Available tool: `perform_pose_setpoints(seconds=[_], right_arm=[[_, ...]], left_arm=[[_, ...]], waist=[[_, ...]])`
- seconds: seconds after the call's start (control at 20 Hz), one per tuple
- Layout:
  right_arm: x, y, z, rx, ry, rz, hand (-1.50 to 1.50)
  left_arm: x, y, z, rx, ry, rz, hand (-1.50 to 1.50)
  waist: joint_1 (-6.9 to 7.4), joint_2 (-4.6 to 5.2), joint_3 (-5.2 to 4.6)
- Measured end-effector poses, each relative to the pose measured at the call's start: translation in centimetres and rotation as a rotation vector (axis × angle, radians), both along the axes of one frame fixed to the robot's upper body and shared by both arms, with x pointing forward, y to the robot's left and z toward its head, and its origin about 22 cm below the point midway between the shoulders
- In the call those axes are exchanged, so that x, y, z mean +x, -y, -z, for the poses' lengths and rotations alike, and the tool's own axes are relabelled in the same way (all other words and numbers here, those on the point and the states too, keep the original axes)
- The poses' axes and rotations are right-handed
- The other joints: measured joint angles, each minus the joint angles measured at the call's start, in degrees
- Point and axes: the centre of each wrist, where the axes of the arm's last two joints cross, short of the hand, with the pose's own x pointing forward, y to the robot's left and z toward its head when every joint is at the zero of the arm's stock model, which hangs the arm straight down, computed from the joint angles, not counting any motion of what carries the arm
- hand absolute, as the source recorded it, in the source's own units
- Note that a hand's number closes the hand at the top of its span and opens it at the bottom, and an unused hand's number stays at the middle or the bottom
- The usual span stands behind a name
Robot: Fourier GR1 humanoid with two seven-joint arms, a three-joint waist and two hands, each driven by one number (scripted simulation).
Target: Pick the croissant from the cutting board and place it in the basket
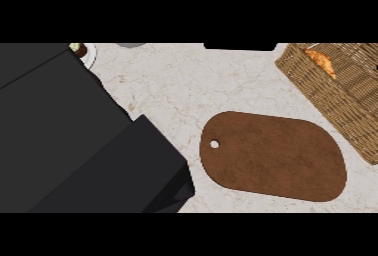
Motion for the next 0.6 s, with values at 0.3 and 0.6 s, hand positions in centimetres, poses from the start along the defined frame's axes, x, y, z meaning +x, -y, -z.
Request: perform_pose_setpoints(seconds=[0.3, 0.6], right_arm=[[-1.5, 2.5, -1.6, 0.129, 0.108, 0.141, -1.5], [-5.7, 7.4, -2.9, 0.233, 0.11, 0.267, -1.5]], left_arm=[[0.0, 0.1, 0.2, 0.0, 0.012, -0.003, 0.0], [0.0, 0.0, 0.1, -0.007, 0.021, -0.001, 0.0]], waist=[[0.0, 0.09, 0.03], [-0.03, 0.38, 0.15]])
